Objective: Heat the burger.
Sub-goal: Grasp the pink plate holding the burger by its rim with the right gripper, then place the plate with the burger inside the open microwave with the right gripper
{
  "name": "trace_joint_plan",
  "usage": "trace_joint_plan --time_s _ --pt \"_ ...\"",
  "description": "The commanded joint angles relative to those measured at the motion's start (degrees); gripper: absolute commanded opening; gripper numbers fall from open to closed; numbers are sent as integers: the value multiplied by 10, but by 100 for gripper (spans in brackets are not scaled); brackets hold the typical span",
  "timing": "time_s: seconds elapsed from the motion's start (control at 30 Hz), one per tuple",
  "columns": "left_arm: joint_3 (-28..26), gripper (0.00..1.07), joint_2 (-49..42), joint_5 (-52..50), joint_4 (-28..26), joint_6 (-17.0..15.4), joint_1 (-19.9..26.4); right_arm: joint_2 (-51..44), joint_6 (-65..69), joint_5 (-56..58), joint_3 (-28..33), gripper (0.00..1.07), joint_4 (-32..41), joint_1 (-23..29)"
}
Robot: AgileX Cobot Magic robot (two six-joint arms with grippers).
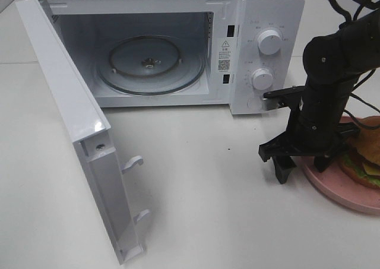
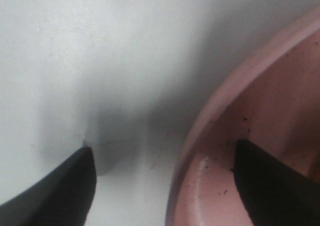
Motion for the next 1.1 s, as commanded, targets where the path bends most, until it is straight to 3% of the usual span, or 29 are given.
trace_joint_plan --time_s 0.03,0.07,0.13,0.17,0.23,0.33,0.37,0.93,1.1 --pt "1 0 -11 -9 -2 -2 1 13 -10 -7 3 56 5 -3" --pt "1 0 -11 -9 -2 -2 1 13 -10 -7 3 56 5 -3" --pt "1 0 -11 -9 -2 -2 1 13 -9 -7 3 38 5 -3" --pt "1 0 -11 -9 -2 -2 1 13 -9 -7 3 38 5 -3" --pt "1 0 -11 -9 -2 -2 1 13 -7 -7 3 13 5 -3" --pt "1 0 -11 -9 -2 -2 1 13 -7 -7 3 7 5 -3" --pt "1 0 -11 -9 -2 -2 1 13 -7 -7 3 0 5 -3" --pt "1 0 -11 -9 -2 -2 1 13 -17 2 3 0 -15 2" --pt "1 0 -11 -9 -2 -2 1 1 -12 5 11 0 -54 34"
